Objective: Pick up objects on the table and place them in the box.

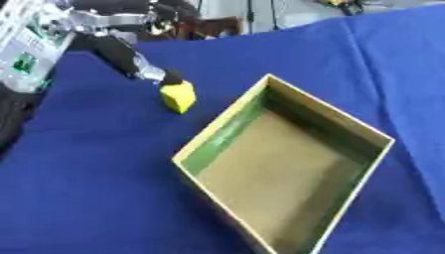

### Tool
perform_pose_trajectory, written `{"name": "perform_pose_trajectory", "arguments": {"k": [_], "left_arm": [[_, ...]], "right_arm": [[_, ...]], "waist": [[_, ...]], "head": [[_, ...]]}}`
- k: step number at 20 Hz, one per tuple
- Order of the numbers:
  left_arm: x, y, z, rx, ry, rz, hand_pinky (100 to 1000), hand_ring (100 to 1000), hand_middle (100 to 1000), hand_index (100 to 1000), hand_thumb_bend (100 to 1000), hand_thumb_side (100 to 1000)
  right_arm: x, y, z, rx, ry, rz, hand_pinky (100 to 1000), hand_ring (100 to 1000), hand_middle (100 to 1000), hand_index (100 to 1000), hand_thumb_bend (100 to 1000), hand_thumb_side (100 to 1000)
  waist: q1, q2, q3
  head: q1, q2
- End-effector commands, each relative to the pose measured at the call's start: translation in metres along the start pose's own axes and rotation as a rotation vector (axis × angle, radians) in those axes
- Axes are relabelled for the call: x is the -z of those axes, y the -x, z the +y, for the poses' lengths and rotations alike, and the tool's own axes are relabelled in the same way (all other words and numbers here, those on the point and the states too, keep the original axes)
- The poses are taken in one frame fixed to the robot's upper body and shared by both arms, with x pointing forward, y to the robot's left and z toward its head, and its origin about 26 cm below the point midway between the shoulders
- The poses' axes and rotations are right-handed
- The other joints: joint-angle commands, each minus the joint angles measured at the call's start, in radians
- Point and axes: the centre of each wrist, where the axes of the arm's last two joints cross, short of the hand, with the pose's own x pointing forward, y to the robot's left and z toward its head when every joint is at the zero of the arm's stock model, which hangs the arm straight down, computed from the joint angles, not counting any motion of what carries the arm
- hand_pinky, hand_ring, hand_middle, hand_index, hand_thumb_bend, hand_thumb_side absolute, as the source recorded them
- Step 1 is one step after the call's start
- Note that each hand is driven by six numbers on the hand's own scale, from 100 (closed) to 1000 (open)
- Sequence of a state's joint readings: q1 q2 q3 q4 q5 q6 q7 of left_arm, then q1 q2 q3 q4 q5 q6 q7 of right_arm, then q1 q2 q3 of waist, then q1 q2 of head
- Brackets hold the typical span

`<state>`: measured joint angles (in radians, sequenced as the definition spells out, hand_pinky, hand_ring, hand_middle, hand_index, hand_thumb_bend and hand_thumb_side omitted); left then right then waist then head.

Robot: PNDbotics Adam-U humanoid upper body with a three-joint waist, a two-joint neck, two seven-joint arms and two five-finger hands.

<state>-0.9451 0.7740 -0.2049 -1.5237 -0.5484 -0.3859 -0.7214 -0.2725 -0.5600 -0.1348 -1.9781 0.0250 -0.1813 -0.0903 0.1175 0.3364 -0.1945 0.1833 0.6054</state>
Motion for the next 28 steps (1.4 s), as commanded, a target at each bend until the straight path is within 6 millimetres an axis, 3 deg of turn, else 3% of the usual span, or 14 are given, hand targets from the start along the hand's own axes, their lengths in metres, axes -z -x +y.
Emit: {"name": "perform_pose_trajectory", "arguments": {"k": [1, 6, 14, 28], "left_arm": [[-0.012, 0.004, 0.013, 0.115, 0.116, -0.037, 719, 848, 974, 1000, 500, 840], [-0.011, 0.005, 0.012, 0.124, 0.149, -0.018, 727, 855, 977, 1000, 523, 837], [-0.007, 0.015, 0.004, 0.234, 0.274, 0.101, 768, 892, 1000, 1000, 656, 826], [0.005, 0.035, -0.017, 0.336, 0.405, 0.200, 777, 897, 1000, 1000, 661, 775]], "right_arm": [[0.005, -0.007, -0.005, -0.014, 0.001, -0.033, 518, 584, 556, 716, 264, 657], [0.005, -0.008, -0.005, -0.013, 0.000, -0.035, 518, 583, 555, 717, 262, 656], [0.007, -0.008, -0.005, -0.007, 0.000, -0.039, 516, 582, 551, 714, 264, 649], [0.010, -0.009, -0.005, -0.012, 0.014, -0.043, 514, 579, 545, 706, 271, 642]], "waist": [[-0.011, -0.022, 0.002], [-0.010, -0.015, 0.001], [-0.001, 0.006, -0.013], [0.015, 0.051, -0.043]], "head": [[-0.001, -0.007], [-0.002, -0.009], [0.003, -0.025], [0.021, -0.042]]}}
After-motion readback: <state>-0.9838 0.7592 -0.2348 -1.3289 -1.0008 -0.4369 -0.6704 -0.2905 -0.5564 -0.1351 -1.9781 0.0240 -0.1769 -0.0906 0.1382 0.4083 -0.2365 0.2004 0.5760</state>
